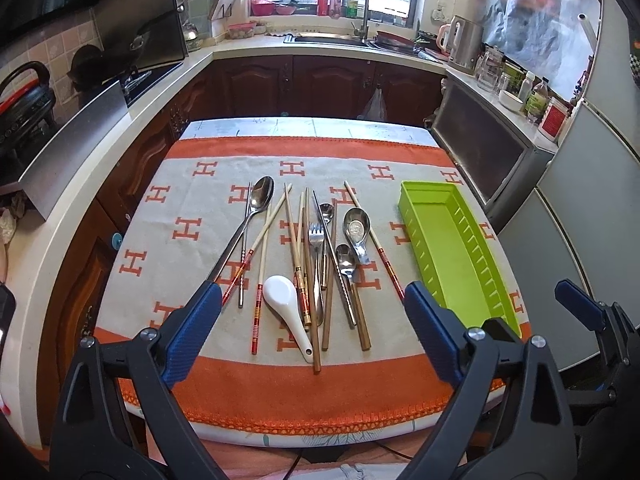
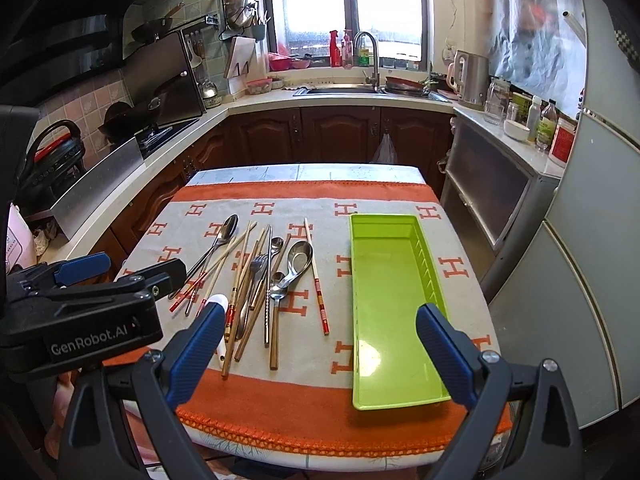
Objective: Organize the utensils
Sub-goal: 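Move both tools over the row of utensils on the cloth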
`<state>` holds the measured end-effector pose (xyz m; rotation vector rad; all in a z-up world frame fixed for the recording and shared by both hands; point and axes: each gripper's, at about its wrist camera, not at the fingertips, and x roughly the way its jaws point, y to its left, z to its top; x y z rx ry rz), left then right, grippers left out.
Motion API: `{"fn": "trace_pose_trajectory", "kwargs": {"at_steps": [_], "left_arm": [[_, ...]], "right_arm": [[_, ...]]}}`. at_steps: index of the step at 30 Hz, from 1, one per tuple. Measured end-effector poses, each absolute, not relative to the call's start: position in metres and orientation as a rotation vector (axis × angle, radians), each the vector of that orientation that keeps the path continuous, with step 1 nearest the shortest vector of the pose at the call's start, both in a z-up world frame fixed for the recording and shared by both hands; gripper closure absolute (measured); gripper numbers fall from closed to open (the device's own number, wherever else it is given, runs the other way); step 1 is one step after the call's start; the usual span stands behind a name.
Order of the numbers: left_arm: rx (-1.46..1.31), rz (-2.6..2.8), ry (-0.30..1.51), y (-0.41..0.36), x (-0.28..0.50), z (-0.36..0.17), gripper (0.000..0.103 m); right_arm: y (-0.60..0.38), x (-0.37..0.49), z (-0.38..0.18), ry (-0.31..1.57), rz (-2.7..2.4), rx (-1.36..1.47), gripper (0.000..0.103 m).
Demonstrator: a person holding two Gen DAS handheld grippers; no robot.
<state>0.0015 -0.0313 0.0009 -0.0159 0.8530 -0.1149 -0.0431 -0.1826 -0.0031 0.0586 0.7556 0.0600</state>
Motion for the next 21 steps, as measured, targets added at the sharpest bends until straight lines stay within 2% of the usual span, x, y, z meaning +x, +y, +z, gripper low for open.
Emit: {"fn": "trace_pose_trajectory", "kwargs": {"at_steps": [21], "left_arm": [[-0.071,-0.096,0.869,-0.014,-0.003,-0.005,0.011]], "right_arm": [[-0.193,-0.039,-0.022,0.821,0.083,0.161,0.006]]}}
